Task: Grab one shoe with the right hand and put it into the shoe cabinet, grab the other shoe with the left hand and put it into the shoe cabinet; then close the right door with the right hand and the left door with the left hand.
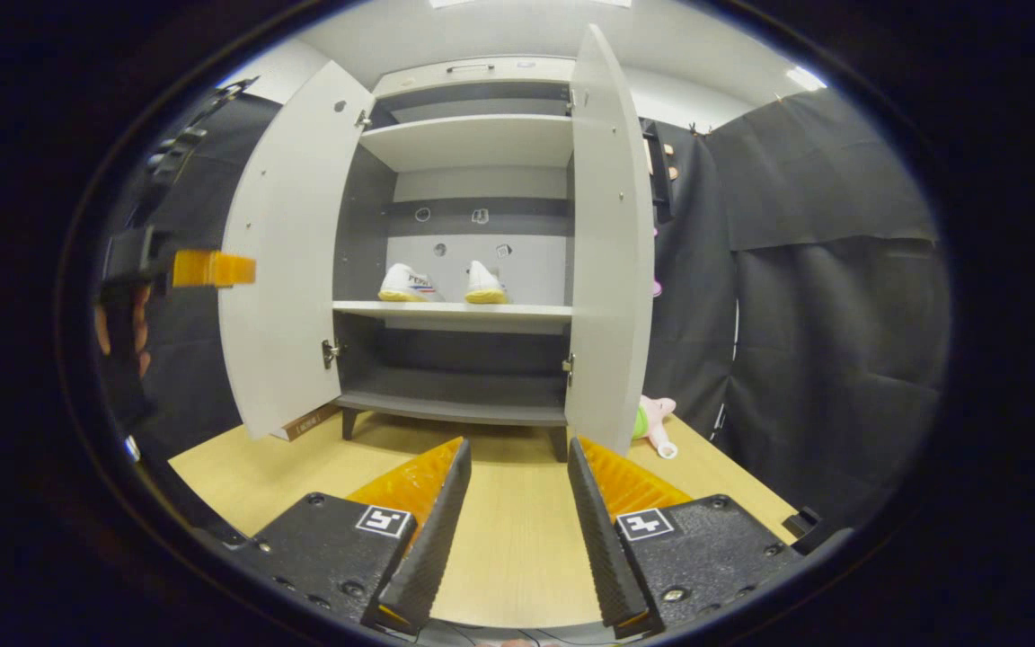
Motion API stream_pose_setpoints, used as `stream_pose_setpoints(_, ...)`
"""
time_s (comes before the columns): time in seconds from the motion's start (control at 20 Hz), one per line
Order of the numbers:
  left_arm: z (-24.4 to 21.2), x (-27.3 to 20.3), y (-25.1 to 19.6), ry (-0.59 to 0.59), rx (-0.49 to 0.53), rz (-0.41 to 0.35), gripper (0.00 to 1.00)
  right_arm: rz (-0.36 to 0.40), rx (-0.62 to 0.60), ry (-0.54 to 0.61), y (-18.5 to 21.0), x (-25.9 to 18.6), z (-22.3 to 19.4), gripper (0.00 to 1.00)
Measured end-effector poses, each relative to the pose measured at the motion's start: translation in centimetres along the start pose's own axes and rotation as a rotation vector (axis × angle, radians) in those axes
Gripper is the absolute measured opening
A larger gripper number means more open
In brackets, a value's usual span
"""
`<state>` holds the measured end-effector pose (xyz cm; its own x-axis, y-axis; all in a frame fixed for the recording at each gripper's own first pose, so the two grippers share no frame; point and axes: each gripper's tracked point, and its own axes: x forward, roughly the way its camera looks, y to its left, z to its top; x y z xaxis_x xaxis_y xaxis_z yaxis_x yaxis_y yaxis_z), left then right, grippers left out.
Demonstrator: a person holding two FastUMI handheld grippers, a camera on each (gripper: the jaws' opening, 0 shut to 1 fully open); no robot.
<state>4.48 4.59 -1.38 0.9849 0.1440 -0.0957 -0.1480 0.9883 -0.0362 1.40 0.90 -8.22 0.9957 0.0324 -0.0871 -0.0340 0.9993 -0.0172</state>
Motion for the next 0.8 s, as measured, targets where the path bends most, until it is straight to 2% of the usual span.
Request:
stream_pose_setpoints(0.1,-2.0,-2.0,-0.4,0.006,-0.003,-0.006,0.45,0.005,0.005,-0.001,0.4,-0.5,0.0,0.7)
stream_pose_setpoints(0.2,-3.9,-3.7,-0.8,0.005,-0.012,-0.015,0.52,0.003,-0.003,-0.005,0.5,-1.1,-0.1,0.73)
stream_pose_setpoints(0.25,-5.0,-4.5,-1.0,0.016,-0.02,-0.02,0.57,0.002,-0.008,-0.005,0.6,-1.3,-0.2,0.7)
stream_pose_setpoints(0.3,-6.0,-5.3,-1.3,0.03,-0.029,-0.031,0.59,0.001,-0.01,-0.003,0.6,-1.4,-0.3,0.7)
stream_pose_setpoints(0.45,-8.8,-7.4,-1.7,0.077,-0.04,-0.038,0.73,0.003,-0.003,0.008,1.0,-1.9,-0.8,0.71)
stream_pose_setpoints(0.65,-10.4,-8.8,-2.0,0.113,-0.047,-0.031,0.86,0.0,0.007,0.014,1.3,-2.3,-1.3,0.71)
stream_pose_setpoints(0.7,-10.4,-8.9,-1.9,0.117,-0.039,-0.031,0.73,0.0,0.008,0.012,1.4,-2.4,-1.2,0.72)
stream_pose_setpoints(0.75,-10.3,-8.9,-1.8,0.111,-0.034,-0.032,0.87,0.001,0.006,0.012,1.5,-2.5,-1.2,0.72)
stream_pose_setpoints(0.8,-10.2,-8.8,-1.7,0.109,-0.029,-0.032,0.87,-0.001,0.006,0.01,1.4,-2.6,-1.1,0.74)
